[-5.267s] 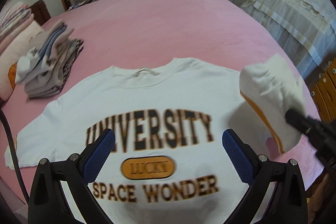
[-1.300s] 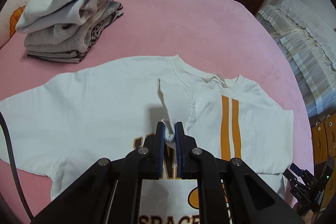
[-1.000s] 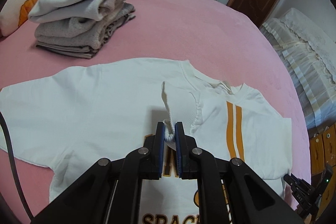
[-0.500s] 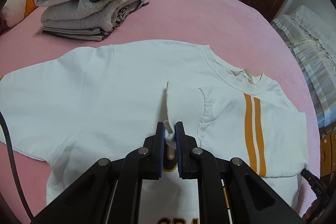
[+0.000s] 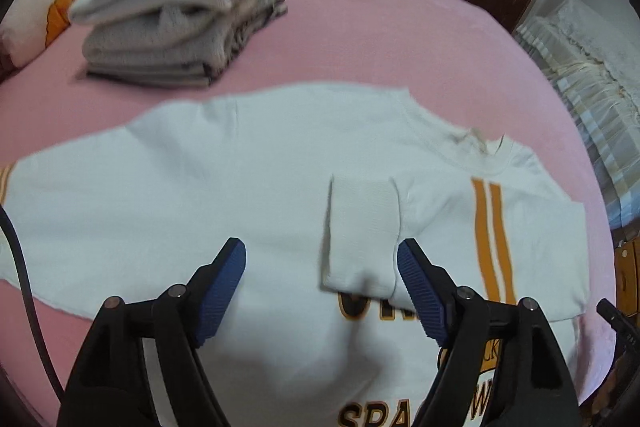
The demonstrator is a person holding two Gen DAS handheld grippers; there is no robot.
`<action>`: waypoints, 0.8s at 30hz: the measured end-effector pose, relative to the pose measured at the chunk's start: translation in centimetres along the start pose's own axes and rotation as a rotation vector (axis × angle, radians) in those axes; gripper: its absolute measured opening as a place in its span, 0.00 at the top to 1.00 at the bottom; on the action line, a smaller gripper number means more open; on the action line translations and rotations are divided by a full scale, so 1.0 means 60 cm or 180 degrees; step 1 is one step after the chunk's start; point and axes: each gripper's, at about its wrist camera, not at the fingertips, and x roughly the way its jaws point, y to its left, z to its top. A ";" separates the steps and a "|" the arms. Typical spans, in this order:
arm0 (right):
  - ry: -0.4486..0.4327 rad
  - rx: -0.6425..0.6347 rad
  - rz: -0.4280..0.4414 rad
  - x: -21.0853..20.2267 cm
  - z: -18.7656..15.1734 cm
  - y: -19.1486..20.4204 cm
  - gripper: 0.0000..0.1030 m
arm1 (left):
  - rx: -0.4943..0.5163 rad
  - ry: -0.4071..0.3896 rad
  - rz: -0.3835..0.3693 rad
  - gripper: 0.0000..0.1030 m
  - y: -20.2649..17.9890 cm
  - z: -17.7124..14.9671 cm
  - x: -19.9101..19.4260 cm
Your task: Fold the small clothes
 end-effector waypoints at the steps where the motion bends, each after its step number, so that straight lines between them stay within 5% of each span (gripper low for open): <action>1: -0.0051 -0.0018 0.0015 -0.007 0.013 0.001 0.55 | 0.0025 -0.0027 -0.0024 0.25 0.002 0.012 -0.005; 5: -0.0178 -0.0039 -0.0032 0.002 0.076 -0.002 0.55 | 0.0033 0.0226 -0.0248 0.26 0.003 0.049 0.033; 9: -0.0116 0.0054 0.0005 0.051 0.135 -0.015 0.55 | 0.0062 0.0634 -0.0419 0.51 -0.007 0.060 0.102; 15: 0.0123 0.0492 0.0177 0.133 0.192 -0.062 0.55 | 0.0138 0.0680 -0.0569 0.51 -0.030 0.067 0.129; 18: 0.0213 0.0730 0.0356 0.163 0.202 -0.087 0.55 | 0.0305 0.0624 -0.0247 0.80 -0.050 0.067 0.134; 19: 0.0243 0.0780 0.0427 0.172 0.204 -0.092 0.55 | 0.0352 0.0634 -0.0123 0.83 -0.056 0.065 0.139; 20: 0.0239 0.0801 0.0463 0.177 0.206 -0.094 0.68 | 0.0374 0.0624 -0.0060 0.84 -0.059 0.063 0.140; 21: 0.0257 0.0768 0.0494 0.182 0.209 -0.093 0.93 | 0.0405 0.0594 0.0008 0.85 -0.064 0.062 0.140; 24: 0.0120 0.0473 0.0226 0.175 0.215 -0.068 0.96 | 0.0542 0.0476 0.0259 0.86 -0.086 0.054 0.140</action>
